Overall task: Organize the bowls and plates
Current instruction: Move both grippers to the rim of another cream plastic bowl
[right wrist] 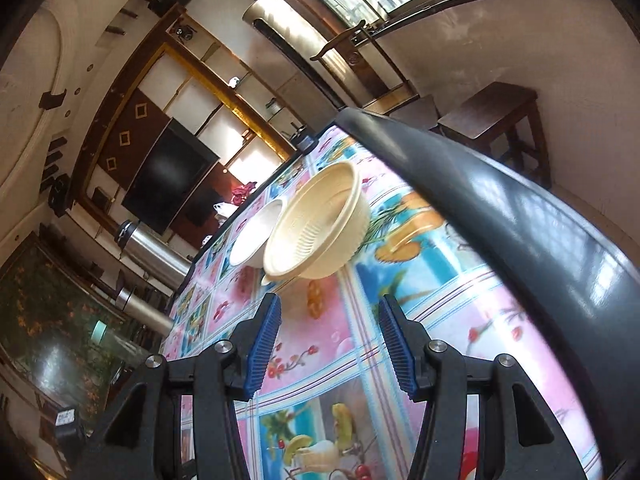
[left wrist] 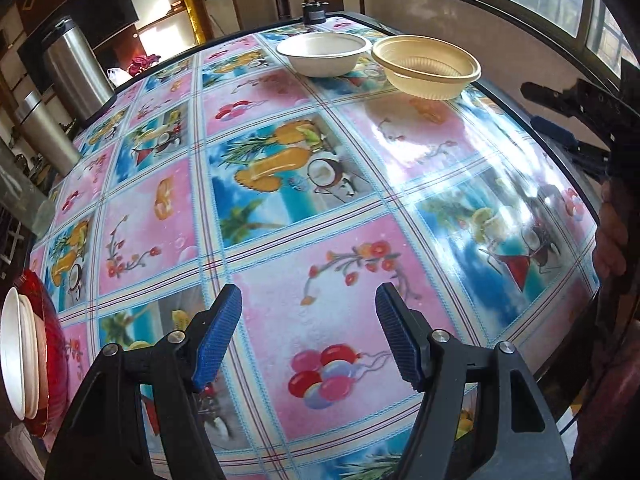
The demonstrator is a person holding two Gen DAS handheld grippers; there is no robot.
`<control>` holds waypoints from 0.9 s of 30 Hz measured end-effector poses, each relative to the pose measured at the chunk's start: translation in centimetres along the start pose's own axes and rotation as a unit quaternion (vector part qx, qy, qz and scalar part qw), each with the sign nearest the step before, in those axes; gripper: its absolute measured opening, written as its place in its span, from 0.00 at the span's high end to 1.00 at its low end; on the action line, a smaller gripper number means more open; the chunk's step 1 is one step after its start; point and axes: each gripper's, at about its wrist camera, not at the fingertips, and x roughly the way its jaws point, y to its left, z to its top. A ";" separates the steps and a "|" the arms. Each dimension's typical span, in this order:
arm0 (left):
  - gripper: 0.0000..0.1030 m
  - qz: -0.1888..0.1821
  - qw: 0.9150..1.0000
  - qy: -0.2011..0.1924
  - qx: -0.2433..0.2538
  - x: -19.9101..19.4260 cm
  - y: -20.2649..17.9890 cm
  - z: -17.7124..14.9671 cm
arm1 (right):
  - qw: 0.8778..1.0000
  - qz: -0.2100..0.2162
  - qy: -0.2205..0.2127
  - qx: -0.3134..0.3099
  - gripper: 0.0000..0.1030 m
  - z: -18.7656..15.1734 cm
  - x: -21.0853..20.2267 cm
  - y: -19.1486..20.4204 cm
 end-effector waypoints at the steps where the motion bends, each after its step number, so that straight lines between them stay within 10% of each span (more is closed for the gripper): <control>1: 0.33 -0.002 1.000 0.004 0.003 0.2 -0.1 -0.2 | 1.000 -0.009 -0.002 0.004 0.47 0.7 0.1 -0.1; 11: 0.33 0.003 1.000 0.022 -0.001 0.4 0.6 1.3 | 0.995 -0.031 -0.043 0.083 0.45 8.4 3.5 1.9; 27: 0.33 -0.043 0.997 0.033 -0.056 4.4 -1.2 19.0 | 0.981 0.080 0.029 0.171 0.45 9.4 7.3 -4.6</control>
